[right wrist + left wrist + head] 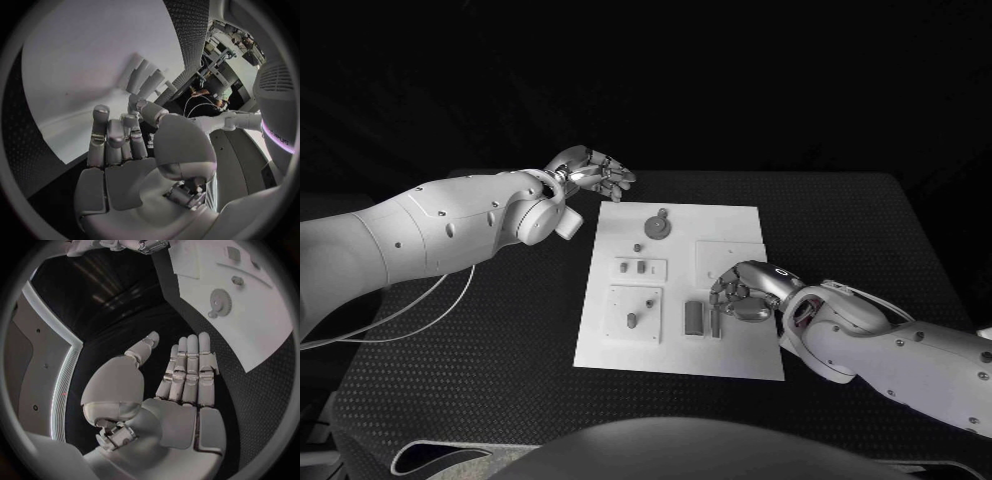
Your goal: Assemble the parts on the task board
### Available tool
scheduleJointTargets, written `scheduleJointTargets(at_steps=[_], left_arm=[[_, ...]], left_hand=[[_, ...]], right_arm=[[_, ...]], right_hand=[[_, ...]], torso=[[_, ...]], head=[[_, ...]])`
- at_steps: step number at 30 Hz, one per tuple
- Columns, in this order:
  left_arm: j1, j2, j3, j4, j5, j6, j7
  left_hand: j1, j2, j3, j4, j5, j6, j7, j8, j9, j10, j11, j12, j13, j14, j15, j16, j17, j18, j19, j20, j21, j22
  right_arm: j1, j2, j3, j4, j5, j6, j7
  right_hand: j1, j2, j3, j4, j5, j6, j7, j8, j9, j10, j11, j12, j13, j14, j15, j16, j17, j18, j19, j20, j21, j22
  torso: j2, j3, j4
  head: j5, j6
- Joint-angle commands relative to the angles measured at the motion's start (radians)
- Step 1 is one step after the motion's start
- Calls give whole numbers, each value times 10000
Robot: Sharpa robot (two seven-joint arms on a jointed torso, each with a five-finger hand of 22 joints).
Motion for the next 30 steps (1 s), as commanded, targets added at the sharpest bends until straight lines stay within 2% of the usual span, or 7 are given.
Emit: scheduleJointTargets(at_steps=[1,20,30], left_arm=[[11,13,5,26,49,118,63],[10,18,4,21,48,130,52],[10,12,3,33,48,124,47]], left_hand=[[-33,31,2,79,59,-68,-12,42,-11,-72,5,4,-16,2,65,-48,18,110,-22,13,-62,17],[-31,32,4,85,58,-71,-12,46,-14,-74,6,4,-18,3,66,-57,31,109,-23,14,-66,22],[-31,30,4,87,58,-72,-11,47,-16,-75,7,5,-19,3,67,-63,38,109,-23,15,-68,25]], right_arm=[[-14,5,-8,43,-51,421,78],[-15,56,-12,-61,-299,1168,-97],[-34,126,-14,-213,-466,1057,-181]], right_hand=[[4,-38,13,-19,-50,44,35,33,16,68,5,31,-15,4,-67,-20,-14,65,48,-6,49,143],[-1,-24,17,-20,-51,65,27,51,20,79,-1,27,-22,13,-70,-24,-18,65,49,-10,43,139],[3,-10,24,-23,-50,75,21,59,22,88,-7,28,-24,20,-71,-24,-19,65,51,-14,41,138]], torso=[[3,11,-6],[4,7,-3],[7,14,-9]], head=[[14,-7],[1,-37],[-1,-36]])
